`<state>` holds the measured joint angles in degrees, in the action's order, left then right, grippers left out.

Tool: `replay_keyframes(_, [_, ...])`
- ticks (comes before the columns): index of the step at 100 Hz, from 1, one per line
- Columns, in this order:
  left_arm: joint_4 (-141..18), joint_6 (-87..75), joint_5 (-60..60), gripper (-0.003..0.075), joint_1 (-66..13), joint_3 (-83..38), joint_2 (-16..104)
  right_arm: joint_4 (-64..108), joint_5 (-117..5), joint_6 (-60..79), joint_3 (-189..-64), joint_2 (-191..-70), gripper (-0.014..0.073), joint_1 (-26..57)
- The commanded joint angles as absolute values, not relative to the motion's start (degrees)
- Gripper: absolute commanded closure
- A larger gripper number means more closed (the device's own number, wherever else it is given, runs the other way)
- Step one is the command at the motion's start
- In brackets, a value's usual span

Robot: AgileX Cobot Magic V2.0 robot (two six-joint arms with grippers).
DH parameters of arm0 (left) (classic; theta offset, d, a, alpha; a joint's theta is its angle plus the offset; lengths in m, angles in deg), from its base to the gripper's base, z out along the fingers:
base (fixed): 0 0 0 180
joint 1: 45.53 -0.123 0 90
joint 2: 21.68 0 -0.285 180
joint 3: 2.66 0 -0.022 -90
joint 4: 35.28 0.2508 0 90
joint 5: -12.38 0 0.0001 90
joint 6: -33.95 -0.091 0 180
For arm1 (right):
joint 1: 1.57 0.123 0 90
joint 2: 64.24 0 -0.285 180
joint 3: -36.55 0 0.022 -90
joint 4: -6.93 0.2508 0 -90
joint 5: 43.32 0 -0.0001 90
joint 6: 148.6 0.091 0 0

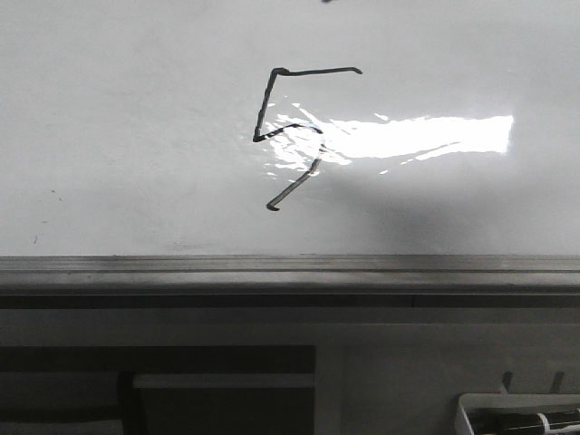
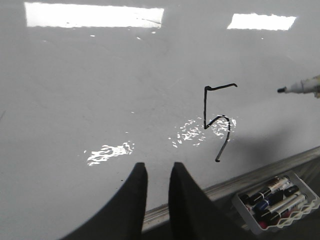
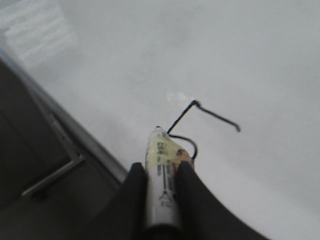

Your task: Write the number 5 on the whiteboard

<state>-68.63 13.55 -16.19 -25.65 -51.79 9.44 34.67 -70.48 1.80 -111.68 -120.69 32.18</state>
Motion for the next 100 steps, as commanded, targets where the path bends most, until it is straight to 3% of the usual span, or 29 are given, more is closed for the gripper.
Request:
replay_keyframes(1, [-76.5, 3.8, -15.0, 0.0522, -25.8, -50.1, 9.7, 34.8, -74.7, -3.1, -113.7, -120.4, 0.0635, 34.9])
replay_keyframes(12, [-87.6, -12.6, -20.5, 0.0366, -25.8, -50.1, 10.8, 34.8, -80.5, -9.5, -113.7, -122.5, 0.0635, 38.6])
replay_keyframes(17, [-92.2, -20.1, -24.9, 0.0330, -25.8, -49.8, 12.1, 34.9, -80.2, -11.2, -113.7, -123.5, 0.0635, 40.3])
replay_keyframes(36, [-96.8, -31.4, -35.6, 0.0335, -25.8, -47.0, 17.1, 34.9, -74.8, -12.9, -115.4, -126.5, 0.0635, 46.1])
replay_keyframes(75, [-88.8, -35.7, -36.5, 0.0335, -25.8, -39.4, 24.1, 34.9, -70.5, -13.2, -118.6, -129.3, 0.0635, 49.8])
replay_keyframes(100, [-88.5, -35.3, -30.7, 0.0335, -23.4, -36.2, 31.1, 34.7, -68.8, -13.2, -118.6, -129.3, 0.0635, 49.7])
